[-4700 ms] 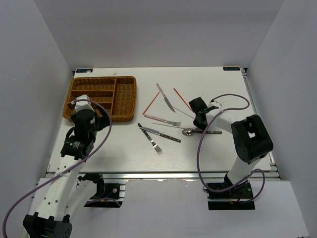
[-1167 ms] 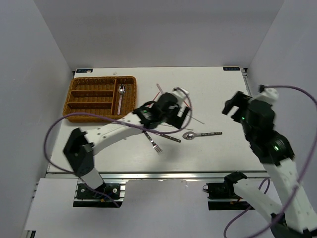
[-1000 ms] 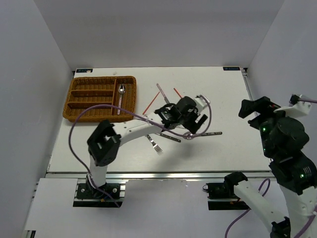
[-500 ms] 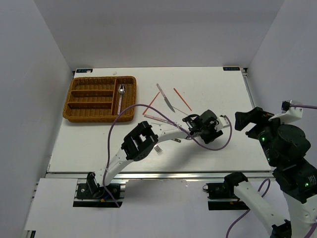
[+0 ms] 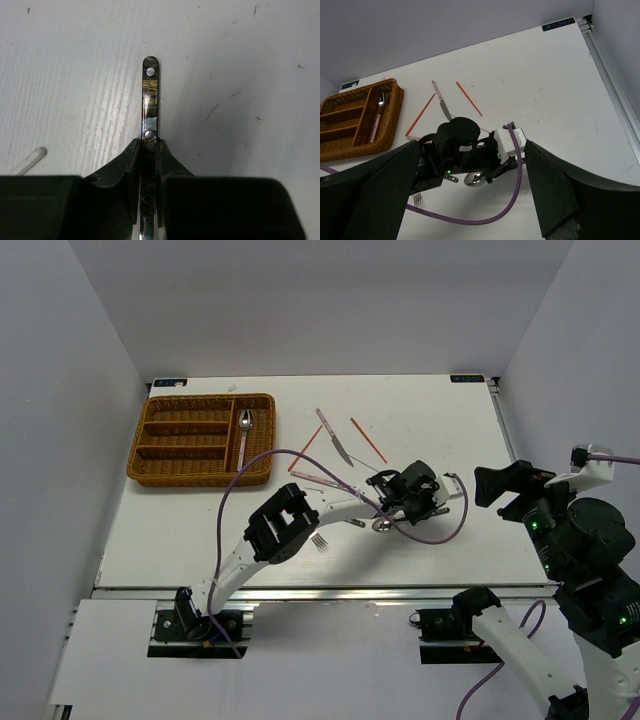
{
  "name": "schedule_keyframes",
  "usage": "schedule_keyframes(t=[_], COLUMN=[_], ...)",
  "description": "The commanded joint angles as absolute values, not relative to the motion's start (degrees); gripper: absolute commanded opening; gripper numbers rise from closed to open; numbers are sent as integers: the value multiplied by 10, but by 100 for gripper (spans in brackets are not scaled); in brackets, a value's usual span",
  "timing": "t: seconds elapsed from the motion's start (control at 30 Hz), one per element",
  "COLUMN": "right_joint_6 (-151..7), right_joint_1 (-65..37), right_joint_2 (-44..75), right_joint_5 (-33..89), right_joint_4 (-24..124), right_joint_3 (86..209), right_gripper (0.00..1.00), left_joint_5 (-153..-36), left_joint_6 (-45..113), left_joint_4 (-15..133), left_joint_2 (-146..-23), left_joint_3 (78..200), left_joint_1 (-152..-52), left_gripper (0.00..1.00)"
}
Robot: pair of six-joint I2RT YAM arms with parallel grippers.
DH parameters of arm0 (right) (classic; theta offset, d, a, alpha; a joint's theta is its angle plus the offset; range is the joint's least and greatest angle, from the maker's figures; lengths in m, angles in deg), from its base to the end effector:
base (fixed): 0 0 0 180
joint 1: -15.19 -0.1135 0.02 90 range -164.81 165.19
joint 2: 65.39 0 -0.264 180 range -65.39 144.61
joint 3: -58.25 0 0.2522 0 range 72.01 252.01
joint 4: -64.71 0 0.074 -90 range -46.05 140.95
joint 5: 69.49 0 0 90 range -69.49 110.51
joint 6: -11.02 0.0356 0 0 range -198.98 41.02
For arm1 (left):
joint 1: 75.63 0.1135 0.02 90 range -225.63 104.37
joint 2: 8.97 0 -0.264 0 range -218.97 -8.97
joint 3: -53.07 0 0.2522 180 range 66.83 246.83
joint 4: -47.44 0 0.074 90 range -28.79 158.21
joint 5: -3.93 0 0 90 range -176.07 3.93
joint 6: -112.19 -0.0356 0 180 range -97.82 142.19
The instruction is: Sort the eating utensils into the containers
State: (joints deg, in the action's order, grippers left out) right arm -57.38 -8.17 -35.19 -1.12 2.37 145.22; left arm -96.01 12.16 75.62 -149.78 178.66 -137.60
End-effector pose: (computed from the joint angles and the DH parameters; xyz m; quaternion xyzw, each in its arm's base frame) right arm 0.0388 0.0025 0.4469 0.1149 0.7293 0.1239 0.6630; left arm 0.2517 -0.4859 0.1392 0.5655 0.7201 -0.2441 0.3194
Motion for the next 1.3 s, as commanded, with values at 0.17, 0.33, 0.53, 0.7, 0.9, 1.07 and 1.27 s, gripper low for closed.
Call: schedule_keyframes(t=[0.17, 0.33, 0.53, 0.7, 0.9, 1.07, 1.27], right_joint_6=[-592, -592, -590, -587, -588, -596, -593], right_joint_1=[-82, -81, -82, -81, -81, -82, -82], right_joint_2=[-359, -360, -356, -352, -352, -338, -329], right_joint_5=[-7, -13, -16, -9, 1, 16, 34], right_joint_4=[66, 65, 66, 73, 92, 105, 124], right_joint_3=[1449, 1457, 1463, 1461, 1441, 1428, 1404], right_gripper=[89, 89, 89, 89, 89, 89, 89], left_joint_5=[-959, -872, -782, -657, -607, -604, -614], left_joint_6=[159, 214, 280, 312, 324, 294, 268], left_joint_4=[750, 689, 645, 679, 762, 805, 817], left_joint_2=[-1435, -1373, -1299, -1259, -1195, -1137, -1137], left_joint_3=[1725, 1712, 1699, 1718, 1694, 1655, 1653], left_joint_1=[-1388, -1394, -1393, -1381, -1275, -1150, -1025], left_gripper=[0, 0, 0, 0, 0, 0, 0])
